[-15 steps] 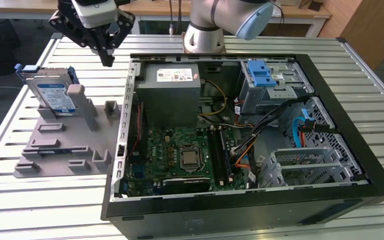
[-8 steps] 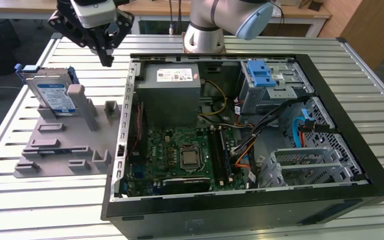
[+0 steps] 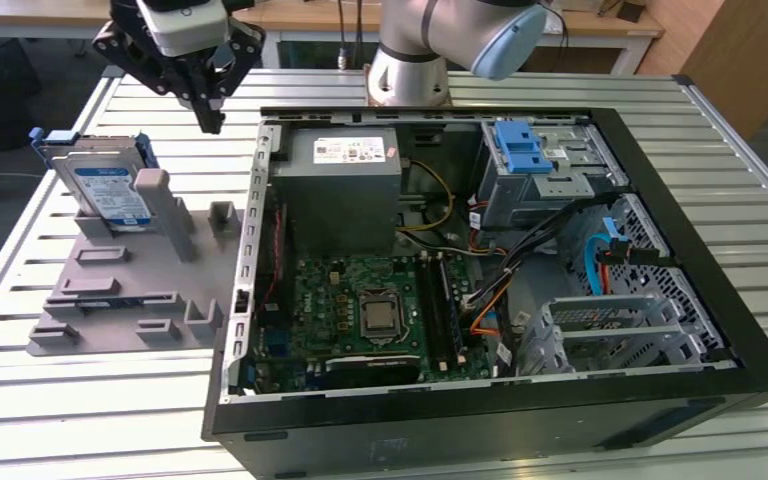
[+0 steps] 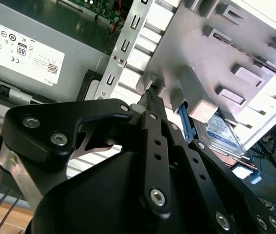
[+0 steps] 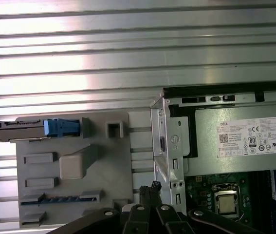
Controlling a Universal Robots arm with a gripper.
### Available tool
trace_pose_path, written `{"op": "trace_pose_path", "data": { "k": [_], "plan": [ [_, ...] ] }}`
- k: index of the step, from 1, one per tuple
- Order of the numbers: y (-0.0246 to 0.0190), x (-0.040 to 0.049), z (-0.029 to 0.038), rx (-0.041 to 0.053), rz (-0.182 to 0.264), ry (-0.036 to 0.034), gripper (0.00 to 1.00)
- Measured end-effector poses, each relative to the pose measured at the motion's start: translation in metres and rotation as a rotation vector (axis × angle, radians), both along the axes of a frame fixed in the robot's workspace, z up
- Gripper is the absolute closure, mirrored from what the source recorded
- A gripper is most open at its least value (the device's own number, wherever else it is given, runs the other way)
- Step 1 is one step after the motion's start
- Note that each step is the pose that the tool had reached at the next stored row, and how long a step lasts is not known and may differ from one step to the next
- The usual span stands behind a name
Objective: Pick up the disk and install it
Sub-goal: 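Reach for the disk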
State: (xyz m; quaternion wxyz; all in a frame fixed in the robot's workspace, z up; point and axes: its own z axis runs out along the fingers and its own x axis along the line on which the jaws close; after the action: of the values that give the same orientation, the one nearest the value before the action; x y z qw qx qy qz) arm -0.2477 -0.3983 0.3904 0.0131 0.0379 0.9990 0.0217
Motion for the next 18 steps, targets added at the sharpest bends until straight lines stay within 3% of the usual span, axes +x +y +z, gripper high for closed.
{"op": "trace_pose_path", "data": {
  "k": [18],
  "plan": [
    [0.0,-0.005,-0.0002,0.0,0.0,0.0,0.89]
  ]
}}
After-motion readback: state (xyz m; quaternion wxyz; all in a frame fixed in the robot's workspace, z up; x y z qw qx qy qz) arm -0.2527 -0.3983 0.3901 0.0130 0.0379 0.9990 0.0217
